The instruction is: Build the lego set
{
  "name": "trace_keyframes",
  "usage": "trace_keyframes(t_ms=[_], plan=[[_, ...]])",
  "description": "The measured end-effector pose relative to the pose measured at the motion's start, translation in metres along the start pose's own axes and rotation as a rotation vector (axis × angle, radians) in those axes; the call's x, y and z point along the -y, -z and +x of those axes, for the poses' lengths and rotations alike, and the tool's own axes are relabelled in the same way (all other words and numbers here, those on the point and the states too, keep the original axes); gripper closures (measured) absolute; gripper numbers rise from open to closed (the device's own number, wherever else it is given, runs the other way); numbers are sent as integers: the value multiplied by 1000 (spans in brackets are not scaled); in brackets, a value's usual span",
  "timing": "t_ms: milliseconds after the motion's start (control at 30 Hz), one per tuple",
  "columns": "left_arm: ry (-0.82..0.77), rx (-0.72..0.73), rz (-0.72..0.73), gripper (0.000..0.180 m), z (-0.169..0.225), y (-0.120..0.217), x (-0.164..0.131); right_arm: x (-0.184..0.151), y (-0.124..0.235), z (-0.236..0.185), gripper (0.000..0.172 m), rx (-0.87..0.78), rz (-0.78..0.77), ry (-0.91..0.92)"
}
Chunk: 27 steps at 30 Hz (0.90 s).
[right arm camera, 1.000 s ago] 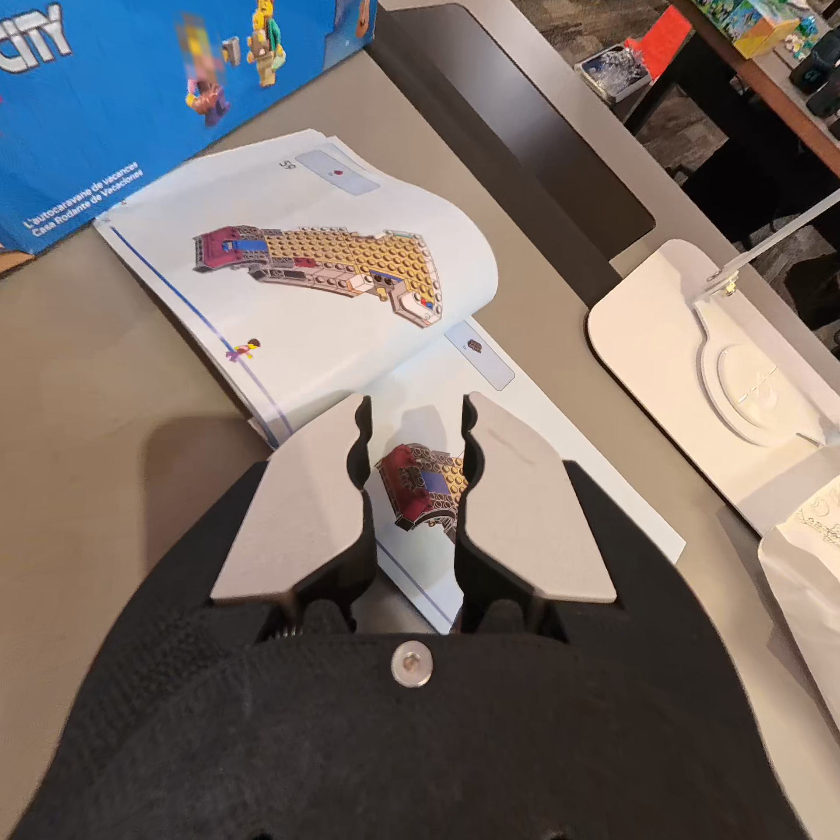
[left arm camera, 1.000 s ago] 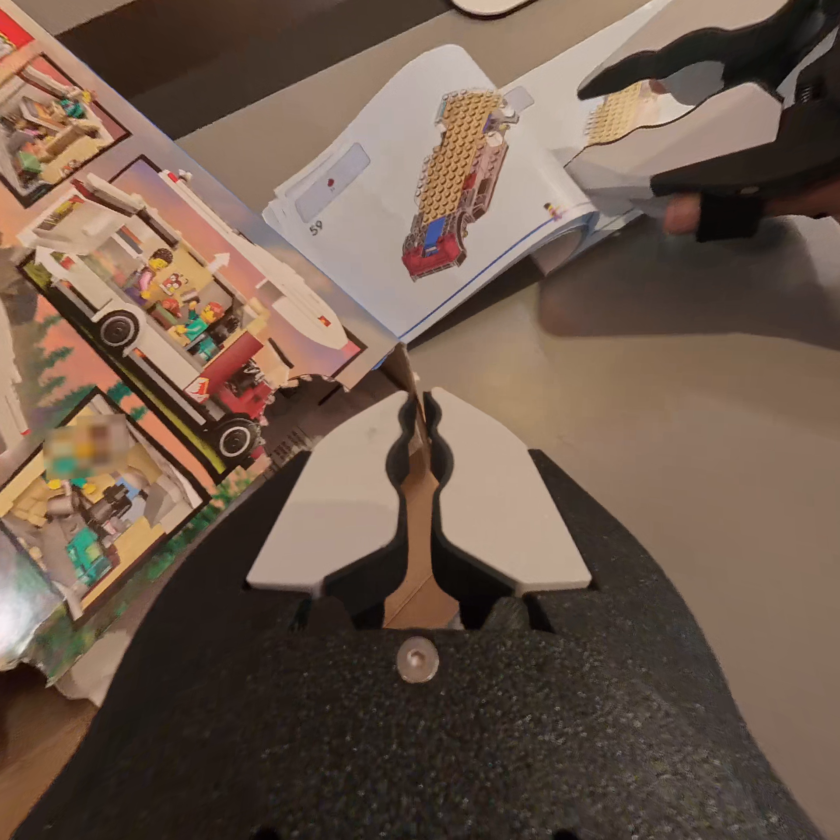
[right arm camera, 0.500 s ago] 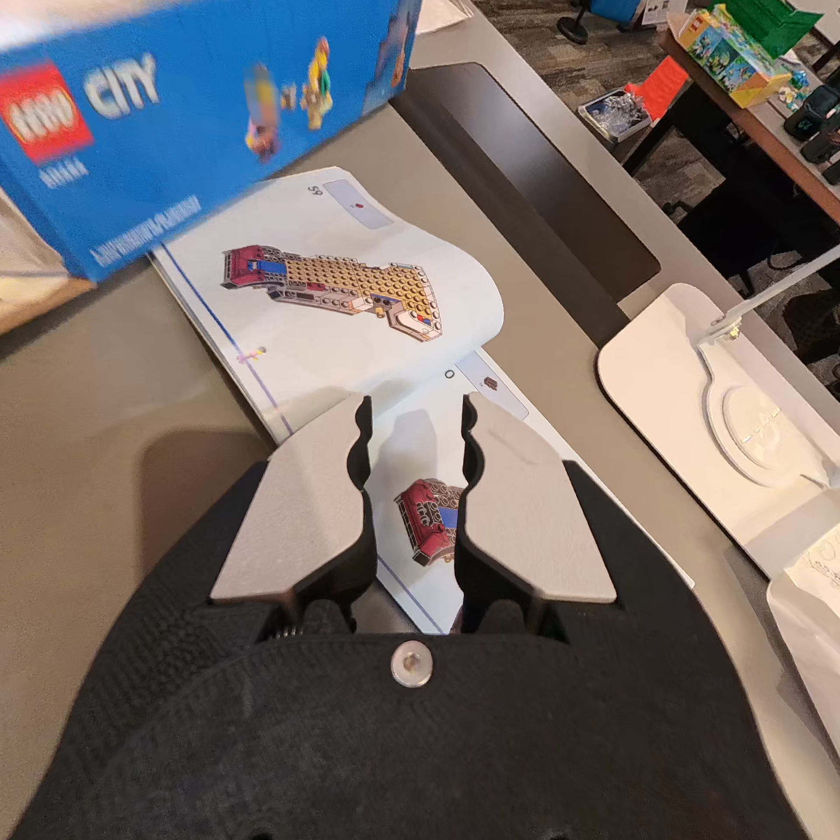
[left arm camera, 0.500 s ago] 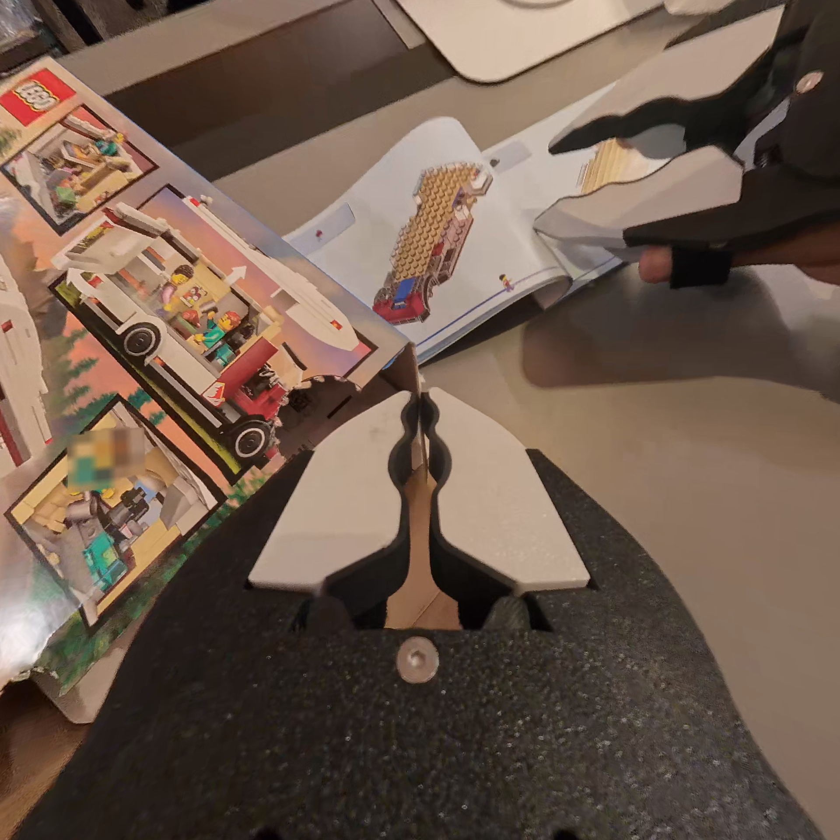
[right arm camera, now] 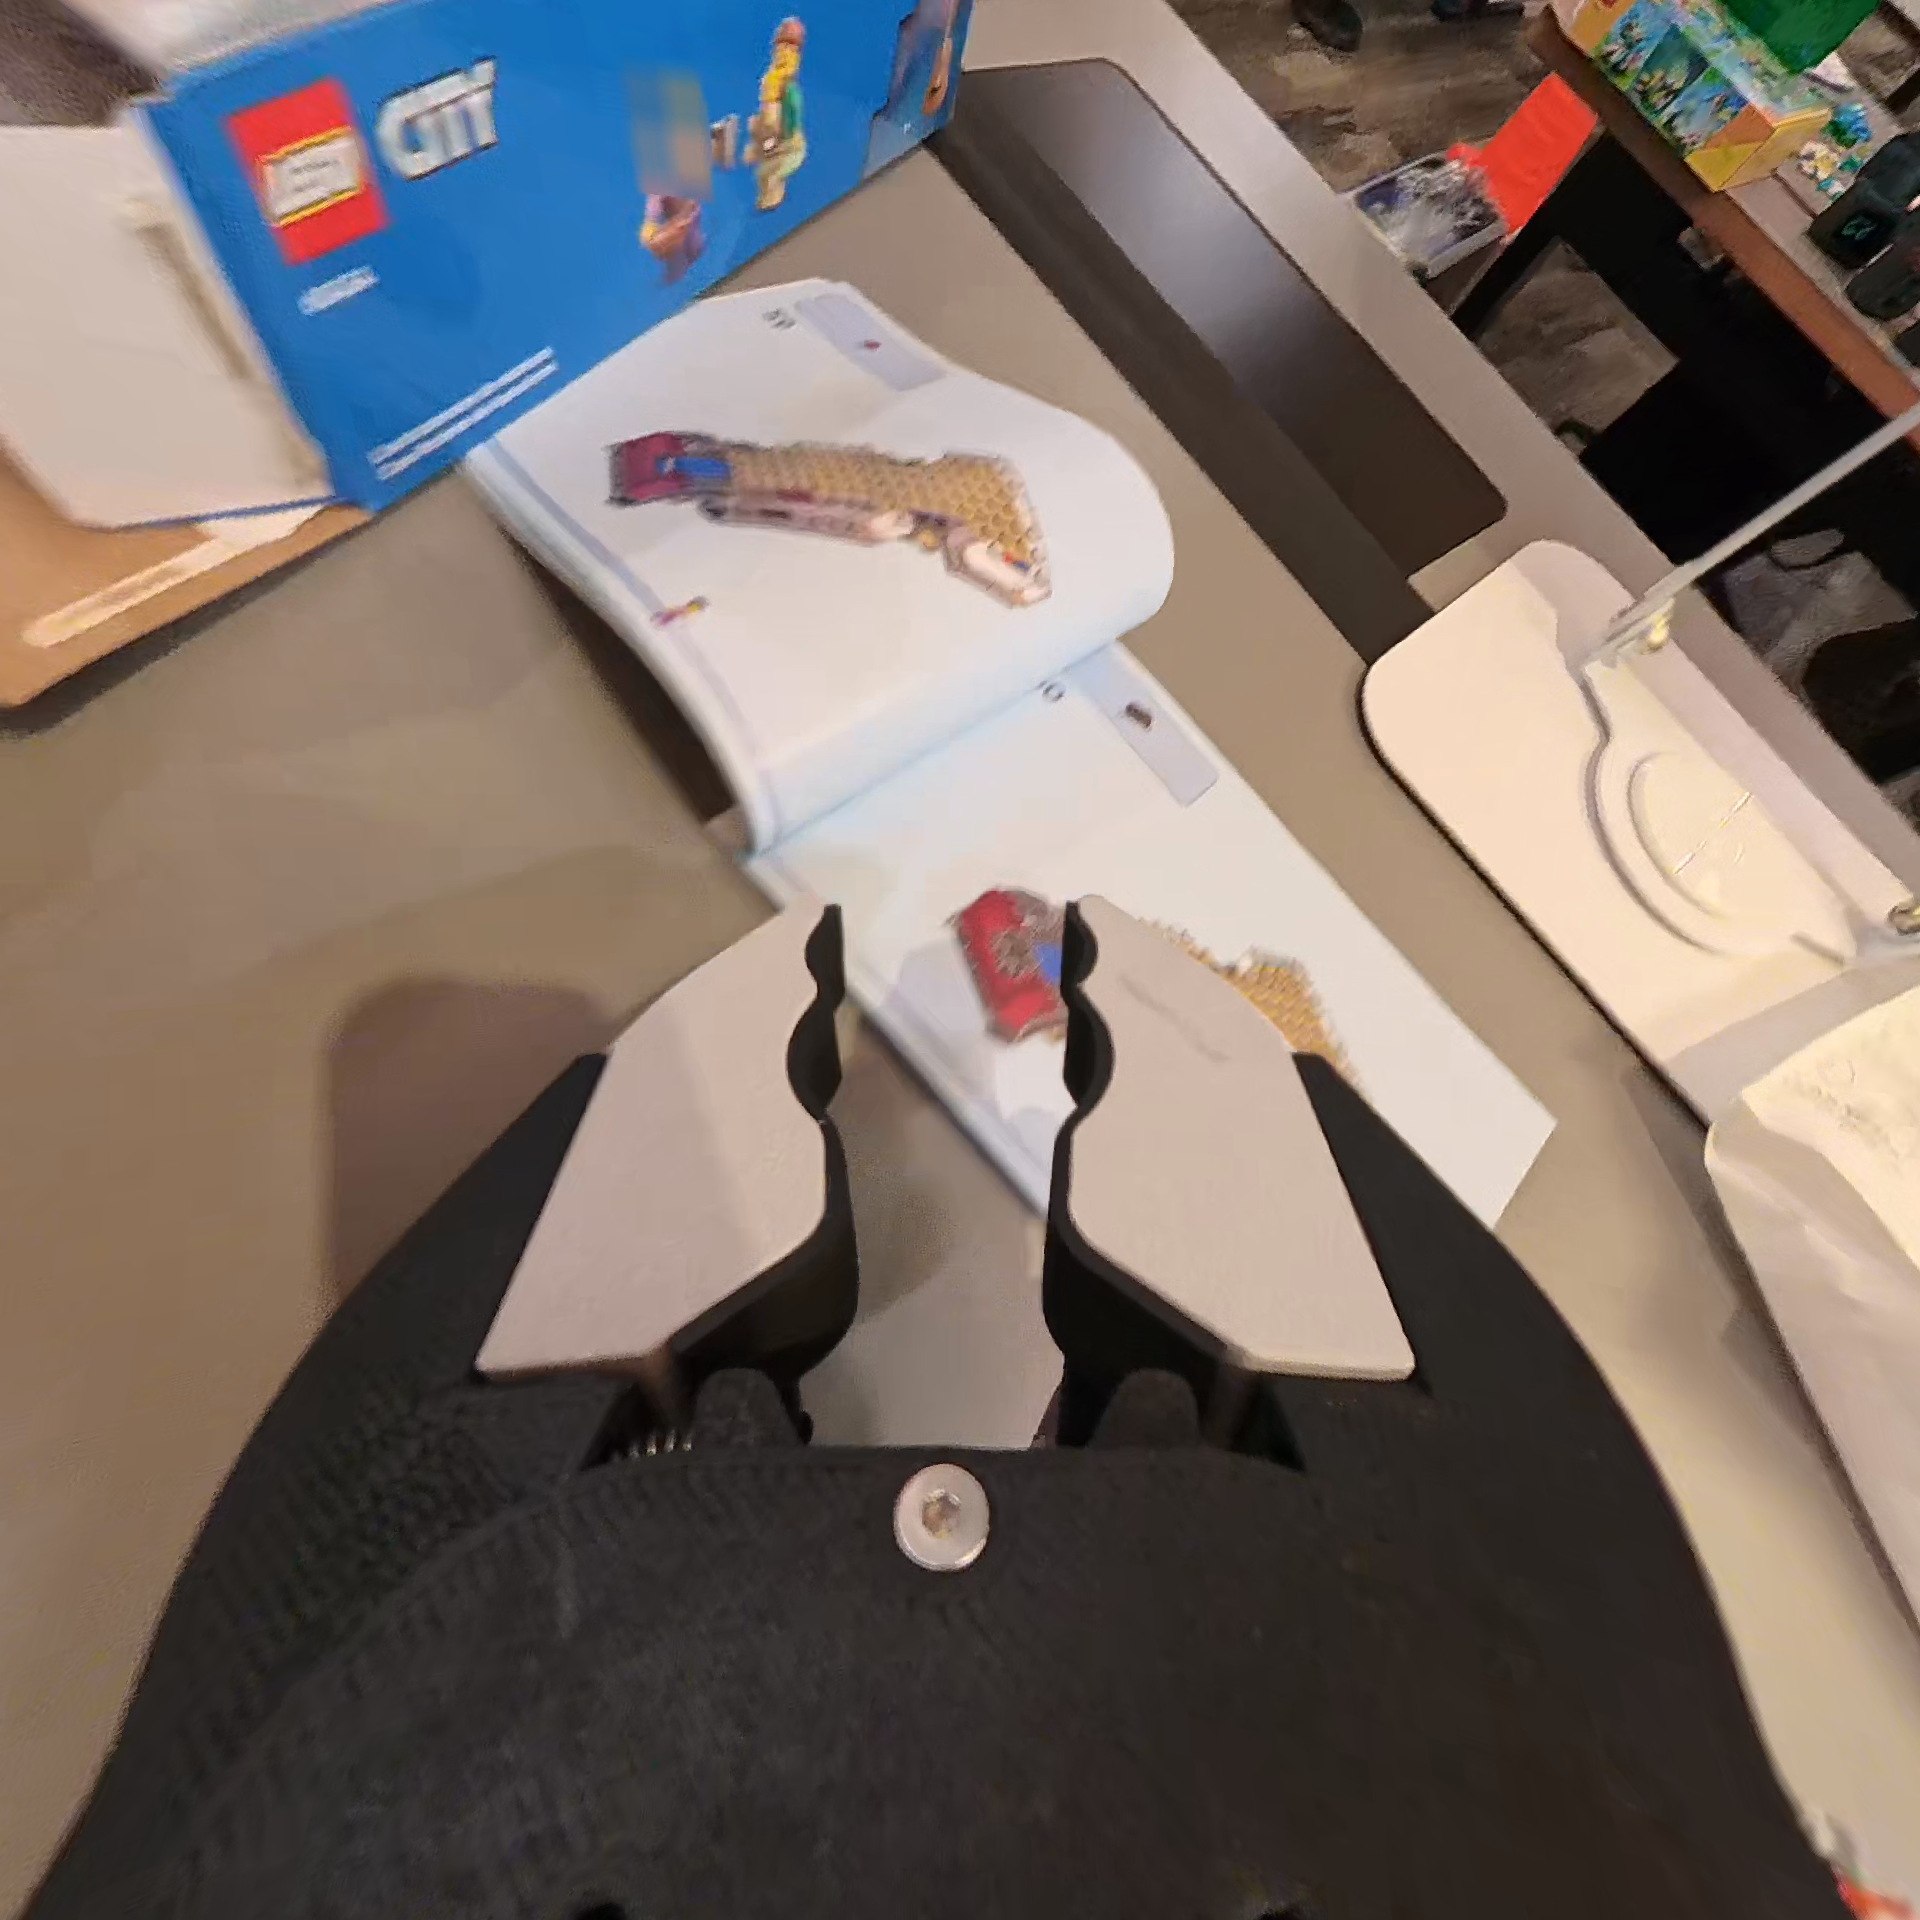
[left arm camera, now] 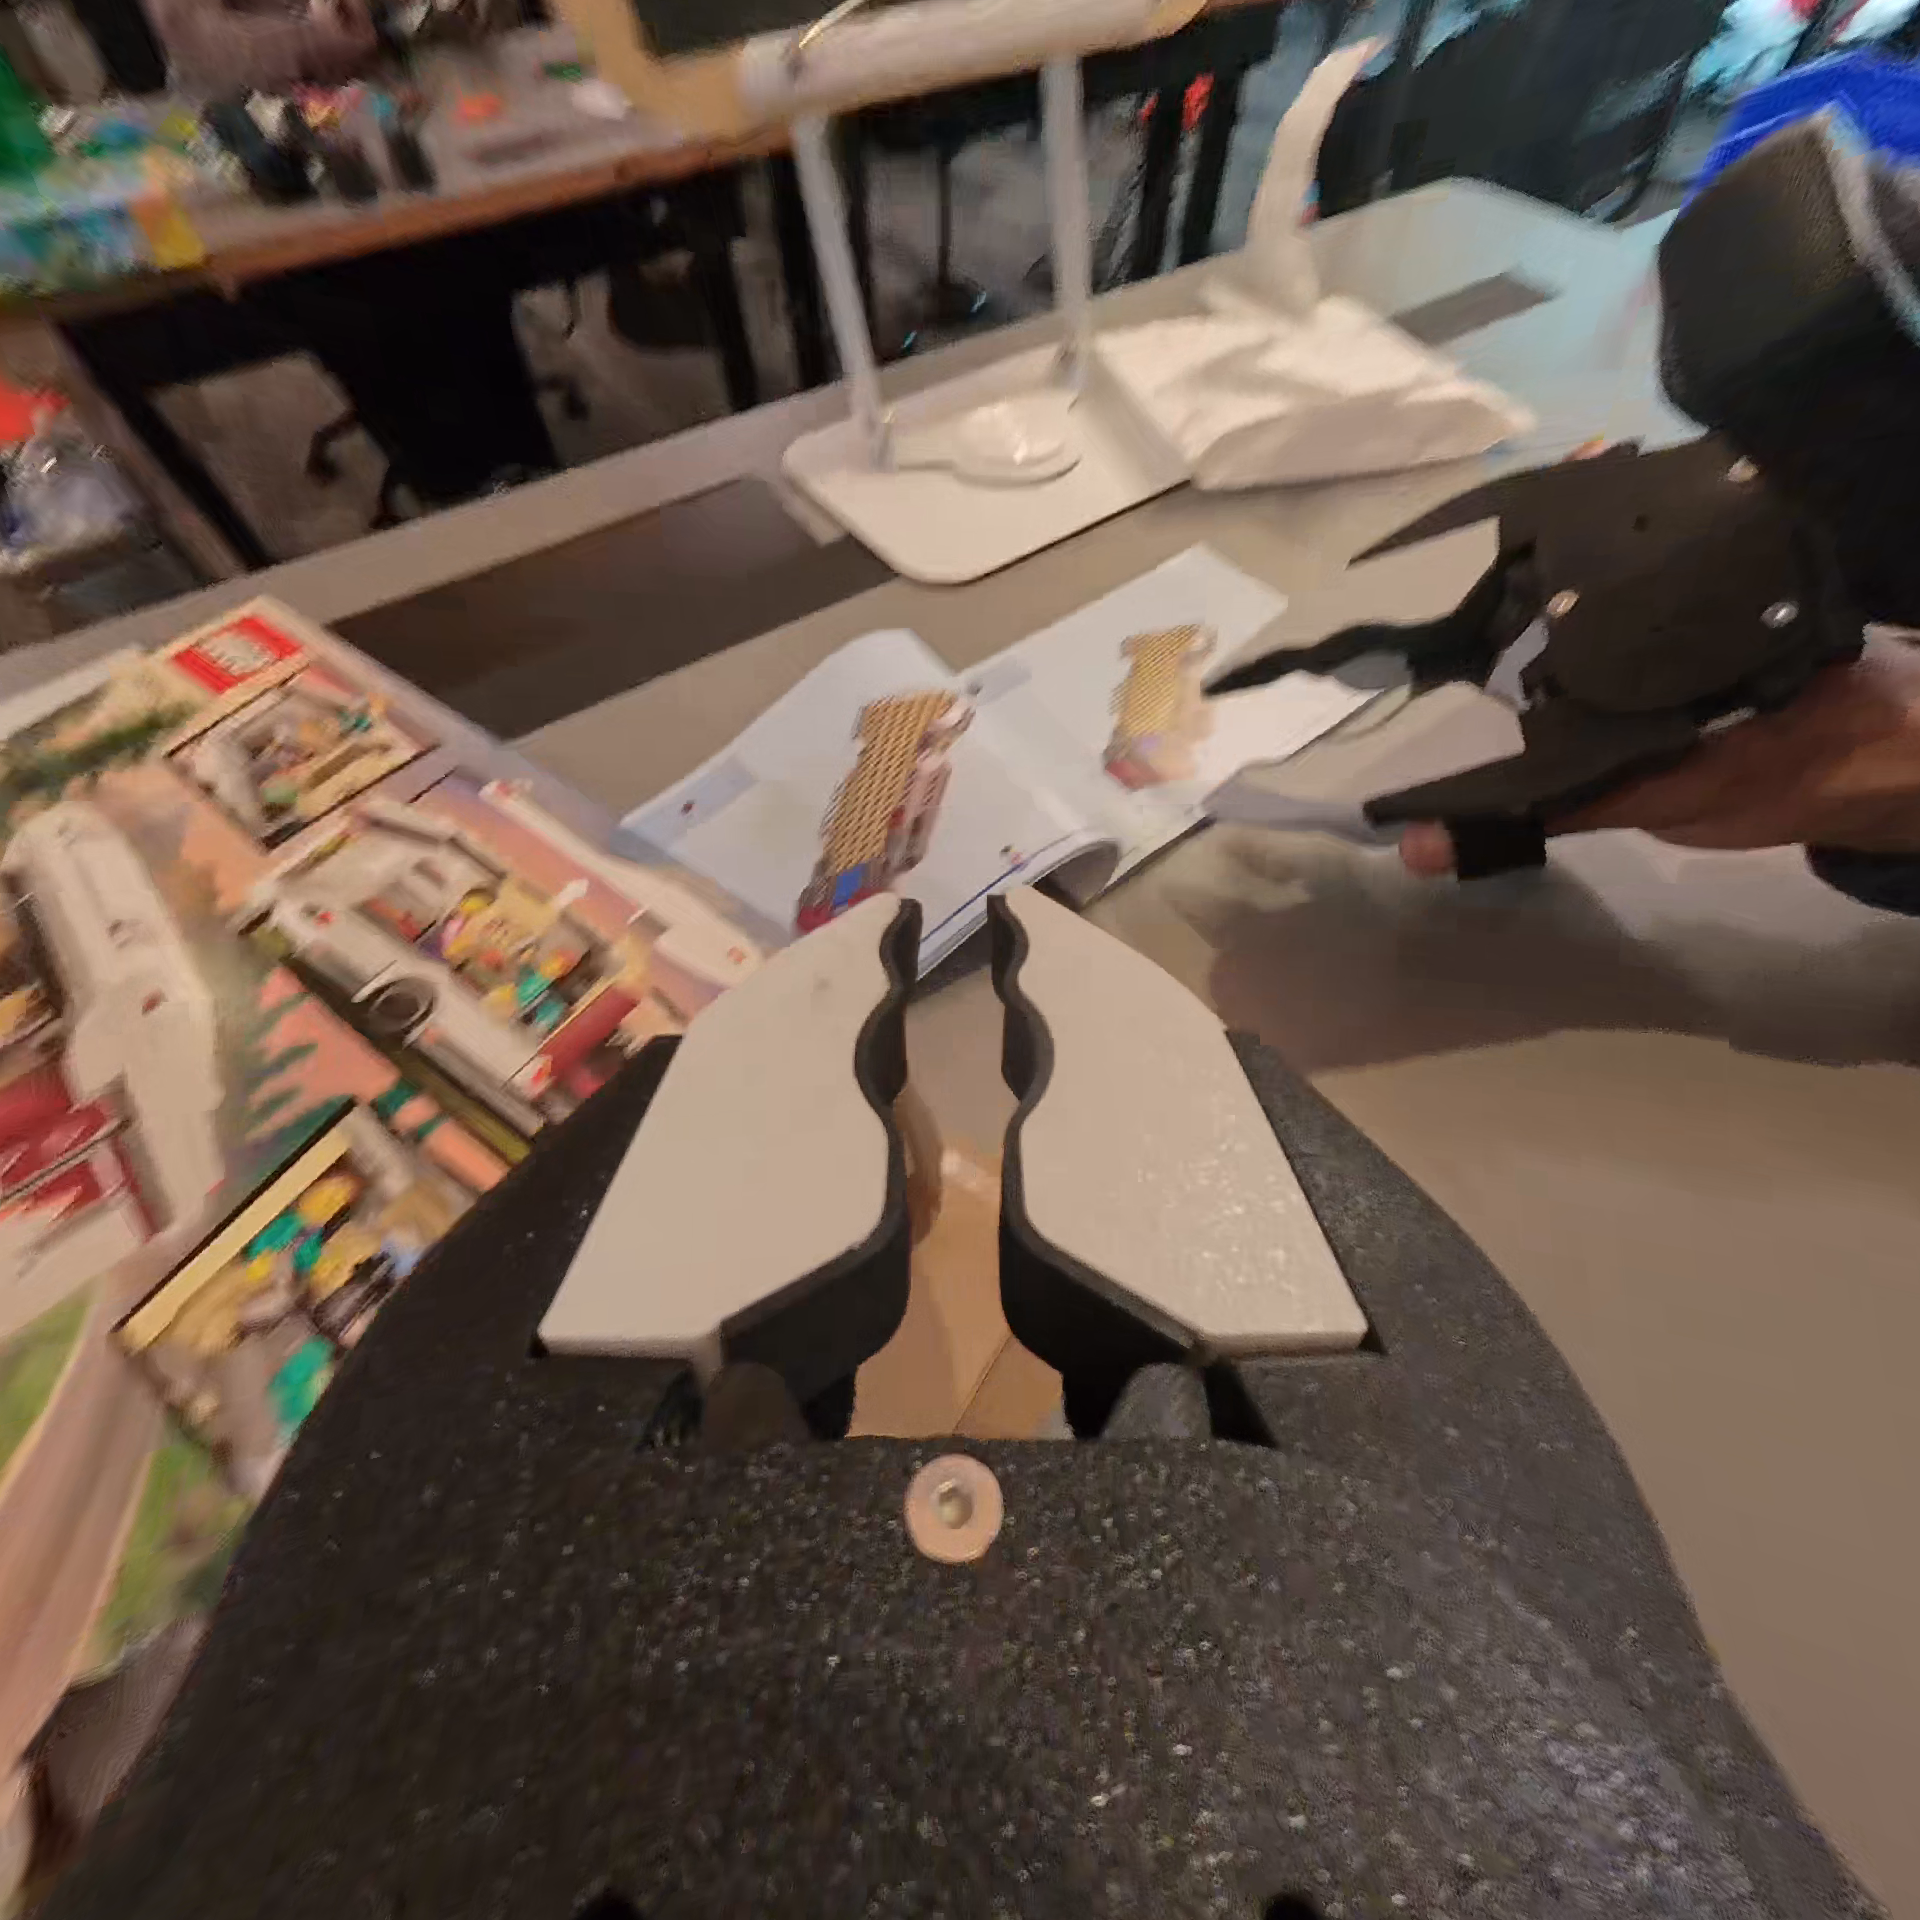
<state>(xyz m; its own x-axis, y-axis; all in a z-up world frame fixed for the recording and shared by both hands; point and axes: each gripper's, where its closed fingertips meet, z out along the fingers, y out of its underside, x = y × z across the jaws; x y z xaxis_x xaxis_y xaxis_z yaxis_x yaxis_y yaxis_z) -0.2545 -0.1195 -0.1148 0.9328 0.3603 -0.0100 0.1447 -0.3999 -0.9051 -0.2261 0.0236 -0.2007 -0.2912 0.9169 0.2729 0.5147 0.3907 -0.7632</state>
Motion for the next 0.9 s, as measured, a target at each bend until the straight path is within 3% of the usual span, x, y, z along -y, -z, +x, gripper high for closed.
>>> trace_keyframes(t_ms=[167,367,500,667,767,900], plan=[[-112,-157,42,155,52,-29,6,-36,67,-59,129,162,8,25],[-261,-264,-43,149,111,-68,-20,-90,197,-84,129,264,42,2],[-261,-308,-80,148,135,-79,-33,-135,294,-36,134,218,-15,-1],[-254,-297,-99,149,145,-84,-40,-222,387,92,139,-2,-247,83],[-240,-290,-109,149,149,-89,-42,-261,398,130,146,58,-365,194],[-243,-277,-151,149,155,-99,-47,-306,377,133,154,305,-554,346]])
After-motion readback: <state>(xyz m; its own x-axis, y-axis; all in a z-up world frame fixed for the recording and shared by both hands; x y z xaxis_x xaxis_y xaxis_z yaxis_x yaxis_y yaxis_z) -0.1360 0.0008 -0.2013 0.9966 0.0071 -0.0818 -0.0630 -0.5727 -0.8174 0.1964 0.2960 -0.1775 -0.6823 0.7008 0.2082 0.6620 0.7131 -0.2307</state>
